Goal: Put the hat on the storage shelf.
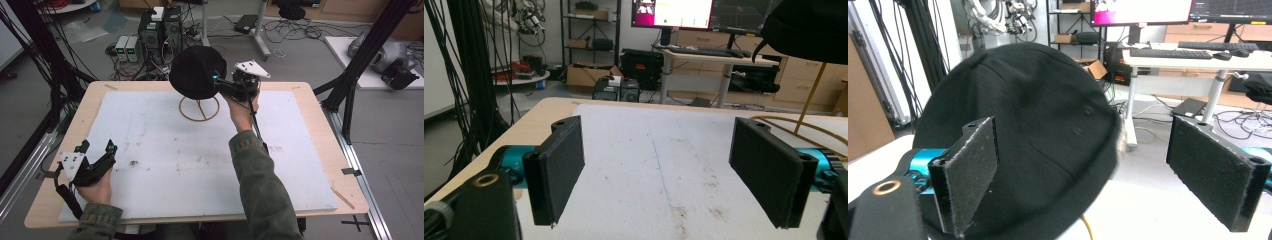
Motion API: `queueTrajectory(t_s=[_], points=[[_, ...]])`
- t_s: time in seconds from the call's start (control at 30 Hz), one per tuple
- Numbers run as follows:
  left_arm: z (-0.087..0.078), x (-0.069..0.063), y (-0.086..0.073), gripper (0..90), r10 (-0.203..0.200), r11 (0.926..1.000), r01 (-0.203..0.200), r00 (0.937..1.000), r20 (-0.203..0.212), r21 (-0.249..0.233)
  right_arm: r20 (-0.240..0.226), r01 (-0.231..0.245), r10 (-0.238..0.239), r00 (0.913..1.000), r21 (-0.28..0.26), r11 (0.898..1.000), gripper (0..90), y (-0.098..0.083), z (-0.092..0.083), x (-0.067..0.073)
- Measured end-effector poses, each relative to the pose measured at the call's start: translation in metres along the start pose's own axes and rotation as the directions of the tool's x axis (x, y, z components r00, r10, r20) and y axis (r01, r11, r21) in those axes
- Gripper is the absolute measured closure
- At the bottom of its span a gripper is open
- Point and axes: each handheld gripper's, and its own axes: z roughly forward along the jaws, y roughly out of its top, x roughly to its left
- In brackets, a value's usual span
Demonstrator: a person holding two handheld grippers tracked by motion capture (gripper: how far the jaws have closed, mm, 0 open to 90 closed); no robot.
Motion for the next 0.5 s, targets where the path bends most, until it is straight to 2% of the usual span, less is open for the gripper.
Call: queueTrajectory(t_s=[0.03,0.23,0.5], points=[[0.000,0.000,0.000,22.2,0.002,1.0000,-0.002,1.0000,0.001,0.001,0.000,0.000,0.000,1.0000,0.000,1.000,12.7,0.000,0.000,0.000],[0.000,-0.001,0.000,22.2,0.008,1.0000,-0.008,1.0000,0.002,0.000,0.016,-0.024,0.025,0.9996,-0.022,0.999,12.7,-0.012,-0.021,-0.020],[0.000,-0.001,0.000,22.3,0.010,0.9999,-0.010,0.9999,0.005,0.006,0.019,-0.020,0.020,0.9996,-0.033,0.999,12.9,-0.026,-0.038,-0.032]])
